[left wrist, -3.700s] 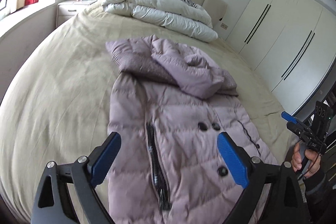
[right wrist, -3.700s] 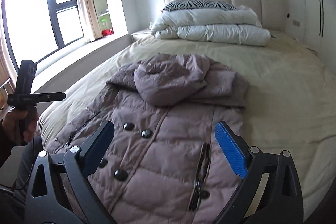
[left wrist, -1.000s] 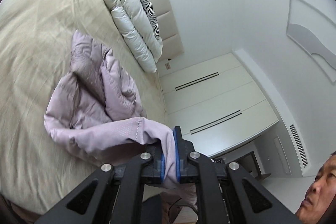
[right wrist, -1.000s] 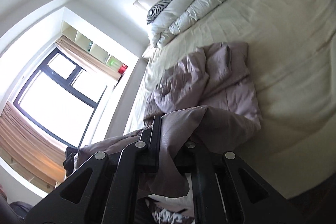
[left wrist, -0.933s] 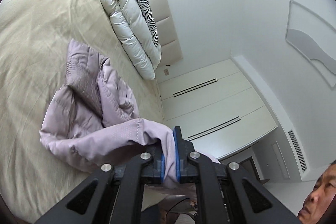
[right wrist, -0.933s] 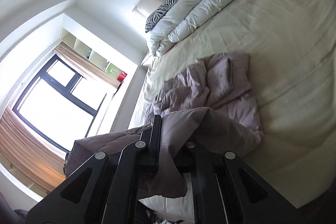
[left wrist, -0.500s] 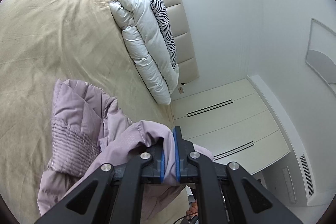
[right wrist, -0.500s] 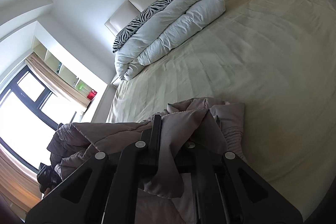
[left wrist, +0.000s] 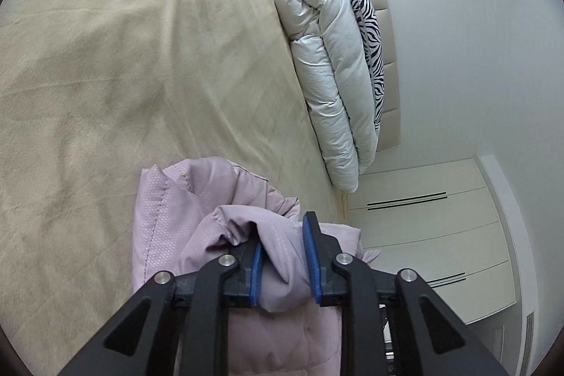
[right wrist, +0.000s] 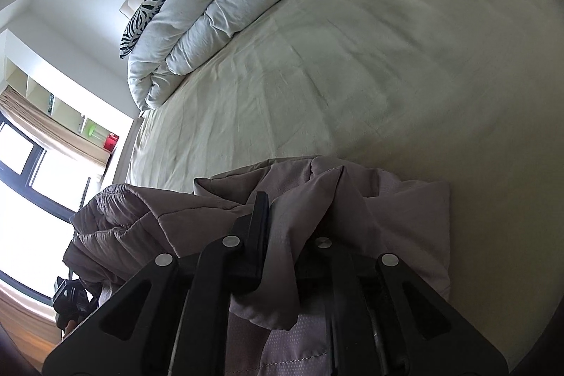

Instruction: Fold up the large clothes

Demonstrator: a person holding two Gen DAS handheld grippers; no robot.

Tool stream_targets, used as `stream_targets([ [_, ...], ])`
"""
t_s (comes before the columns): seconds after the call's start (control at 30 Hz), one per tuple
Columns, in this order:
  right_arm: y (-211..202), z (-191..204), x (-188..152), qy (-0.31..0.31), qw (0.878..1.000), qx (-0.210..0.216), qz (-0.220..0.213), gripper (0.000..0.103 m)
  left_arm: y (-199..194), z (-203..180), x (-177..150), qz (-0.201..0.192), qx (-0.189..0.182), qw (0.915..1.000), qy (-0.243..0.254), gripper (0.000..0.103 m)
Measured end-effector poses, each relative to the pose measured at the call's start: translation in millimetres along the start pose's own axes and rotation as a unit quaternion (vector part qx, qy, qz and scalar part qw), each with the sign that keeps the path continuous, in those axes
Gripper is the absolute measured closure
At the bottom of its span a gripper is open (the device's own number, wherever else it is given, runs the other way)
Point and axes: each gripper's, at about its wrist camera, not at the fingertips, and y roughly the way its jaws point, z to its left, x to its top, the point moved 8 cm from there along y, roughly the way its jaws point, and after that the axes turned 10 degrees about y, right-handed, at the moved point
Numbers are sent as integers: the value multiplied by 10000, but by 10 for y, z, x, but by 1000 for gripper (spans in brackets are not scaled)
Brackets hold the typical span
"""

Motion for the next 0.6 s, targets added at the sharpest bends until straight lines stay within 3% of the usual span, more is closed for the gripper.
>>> stream_targets([
  [0.07,64,-54,-20,20,10000,27,79,91,8,-1,0,-26,-80,10000,-15,64],
  [0.2,120,-88,6,183,9990,365,174,87,-122,-112,11,-225,-202,9995,3,29],
  [0.33,-15,-95,-19,286,9979,557,177,84,-322,-283,-19,-385,-232,9990,69,21],
  [0.47,-128,-93,-59,322,9979,538,159,81,-477,-565,-134,-480,-37,9970,603,21],
  [0.53,-205,-94,-76,330,9979,554,101,74,-482,-747,-235,-458,70,9944,952,21],
  [0.57,-251,-92,-79,319,9979,565,65,61,-462,-851,-300,-416,107,9924,1156,21],
  [0.6,-305,-88,-91,313,9975,632,57,37,-423,-948,-364,-348,142,9901,1353,21],
])
